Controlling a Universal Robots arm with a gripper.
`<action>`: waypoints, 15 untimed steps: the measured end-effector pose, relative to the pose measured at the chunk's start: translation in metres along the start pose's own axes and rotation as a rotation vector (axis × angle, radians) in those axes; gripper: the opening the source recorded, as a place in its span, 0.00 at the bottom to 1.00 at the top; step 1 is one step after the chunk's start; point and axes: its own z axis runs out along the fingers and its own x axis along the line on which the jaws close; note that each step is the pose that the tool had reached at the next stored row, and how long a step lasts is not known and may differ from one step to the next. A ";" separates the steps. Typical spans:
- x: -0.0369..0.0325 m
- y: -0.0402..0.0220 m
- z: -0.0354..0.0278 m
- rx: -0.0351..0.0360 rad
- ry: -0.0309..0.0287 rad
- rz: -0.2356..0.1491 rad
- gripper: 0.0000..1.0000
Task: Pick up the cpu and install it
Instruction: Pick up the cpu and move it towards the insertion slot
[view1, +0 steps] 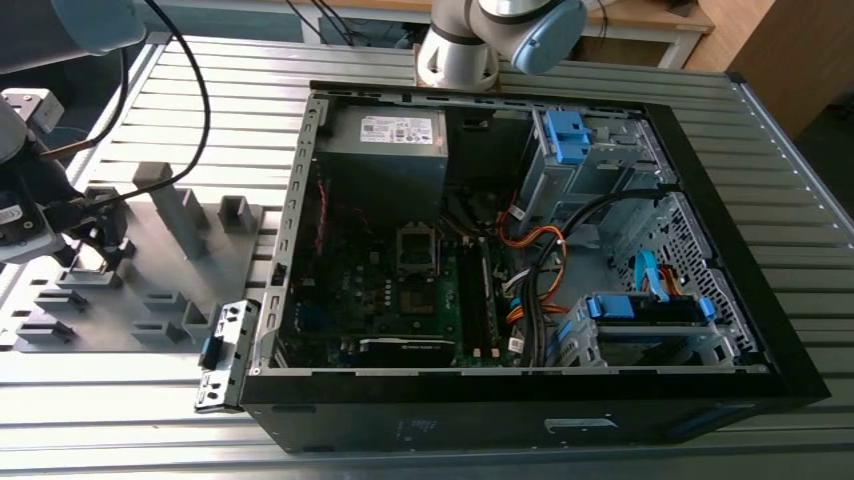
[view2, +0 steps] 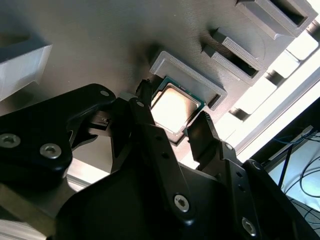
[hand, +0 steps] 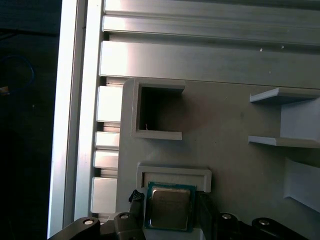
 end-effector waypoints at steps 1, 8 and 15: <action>0.0000 0.0000 0.0000 0.0000 0.0000 0.000 0.56; 0.0000 0.0000 0.0001 0.0000 0.0001 0.000 0.47; 0.0000 0.0000 0.0001 -0.0001 0.0000 0.000 0.47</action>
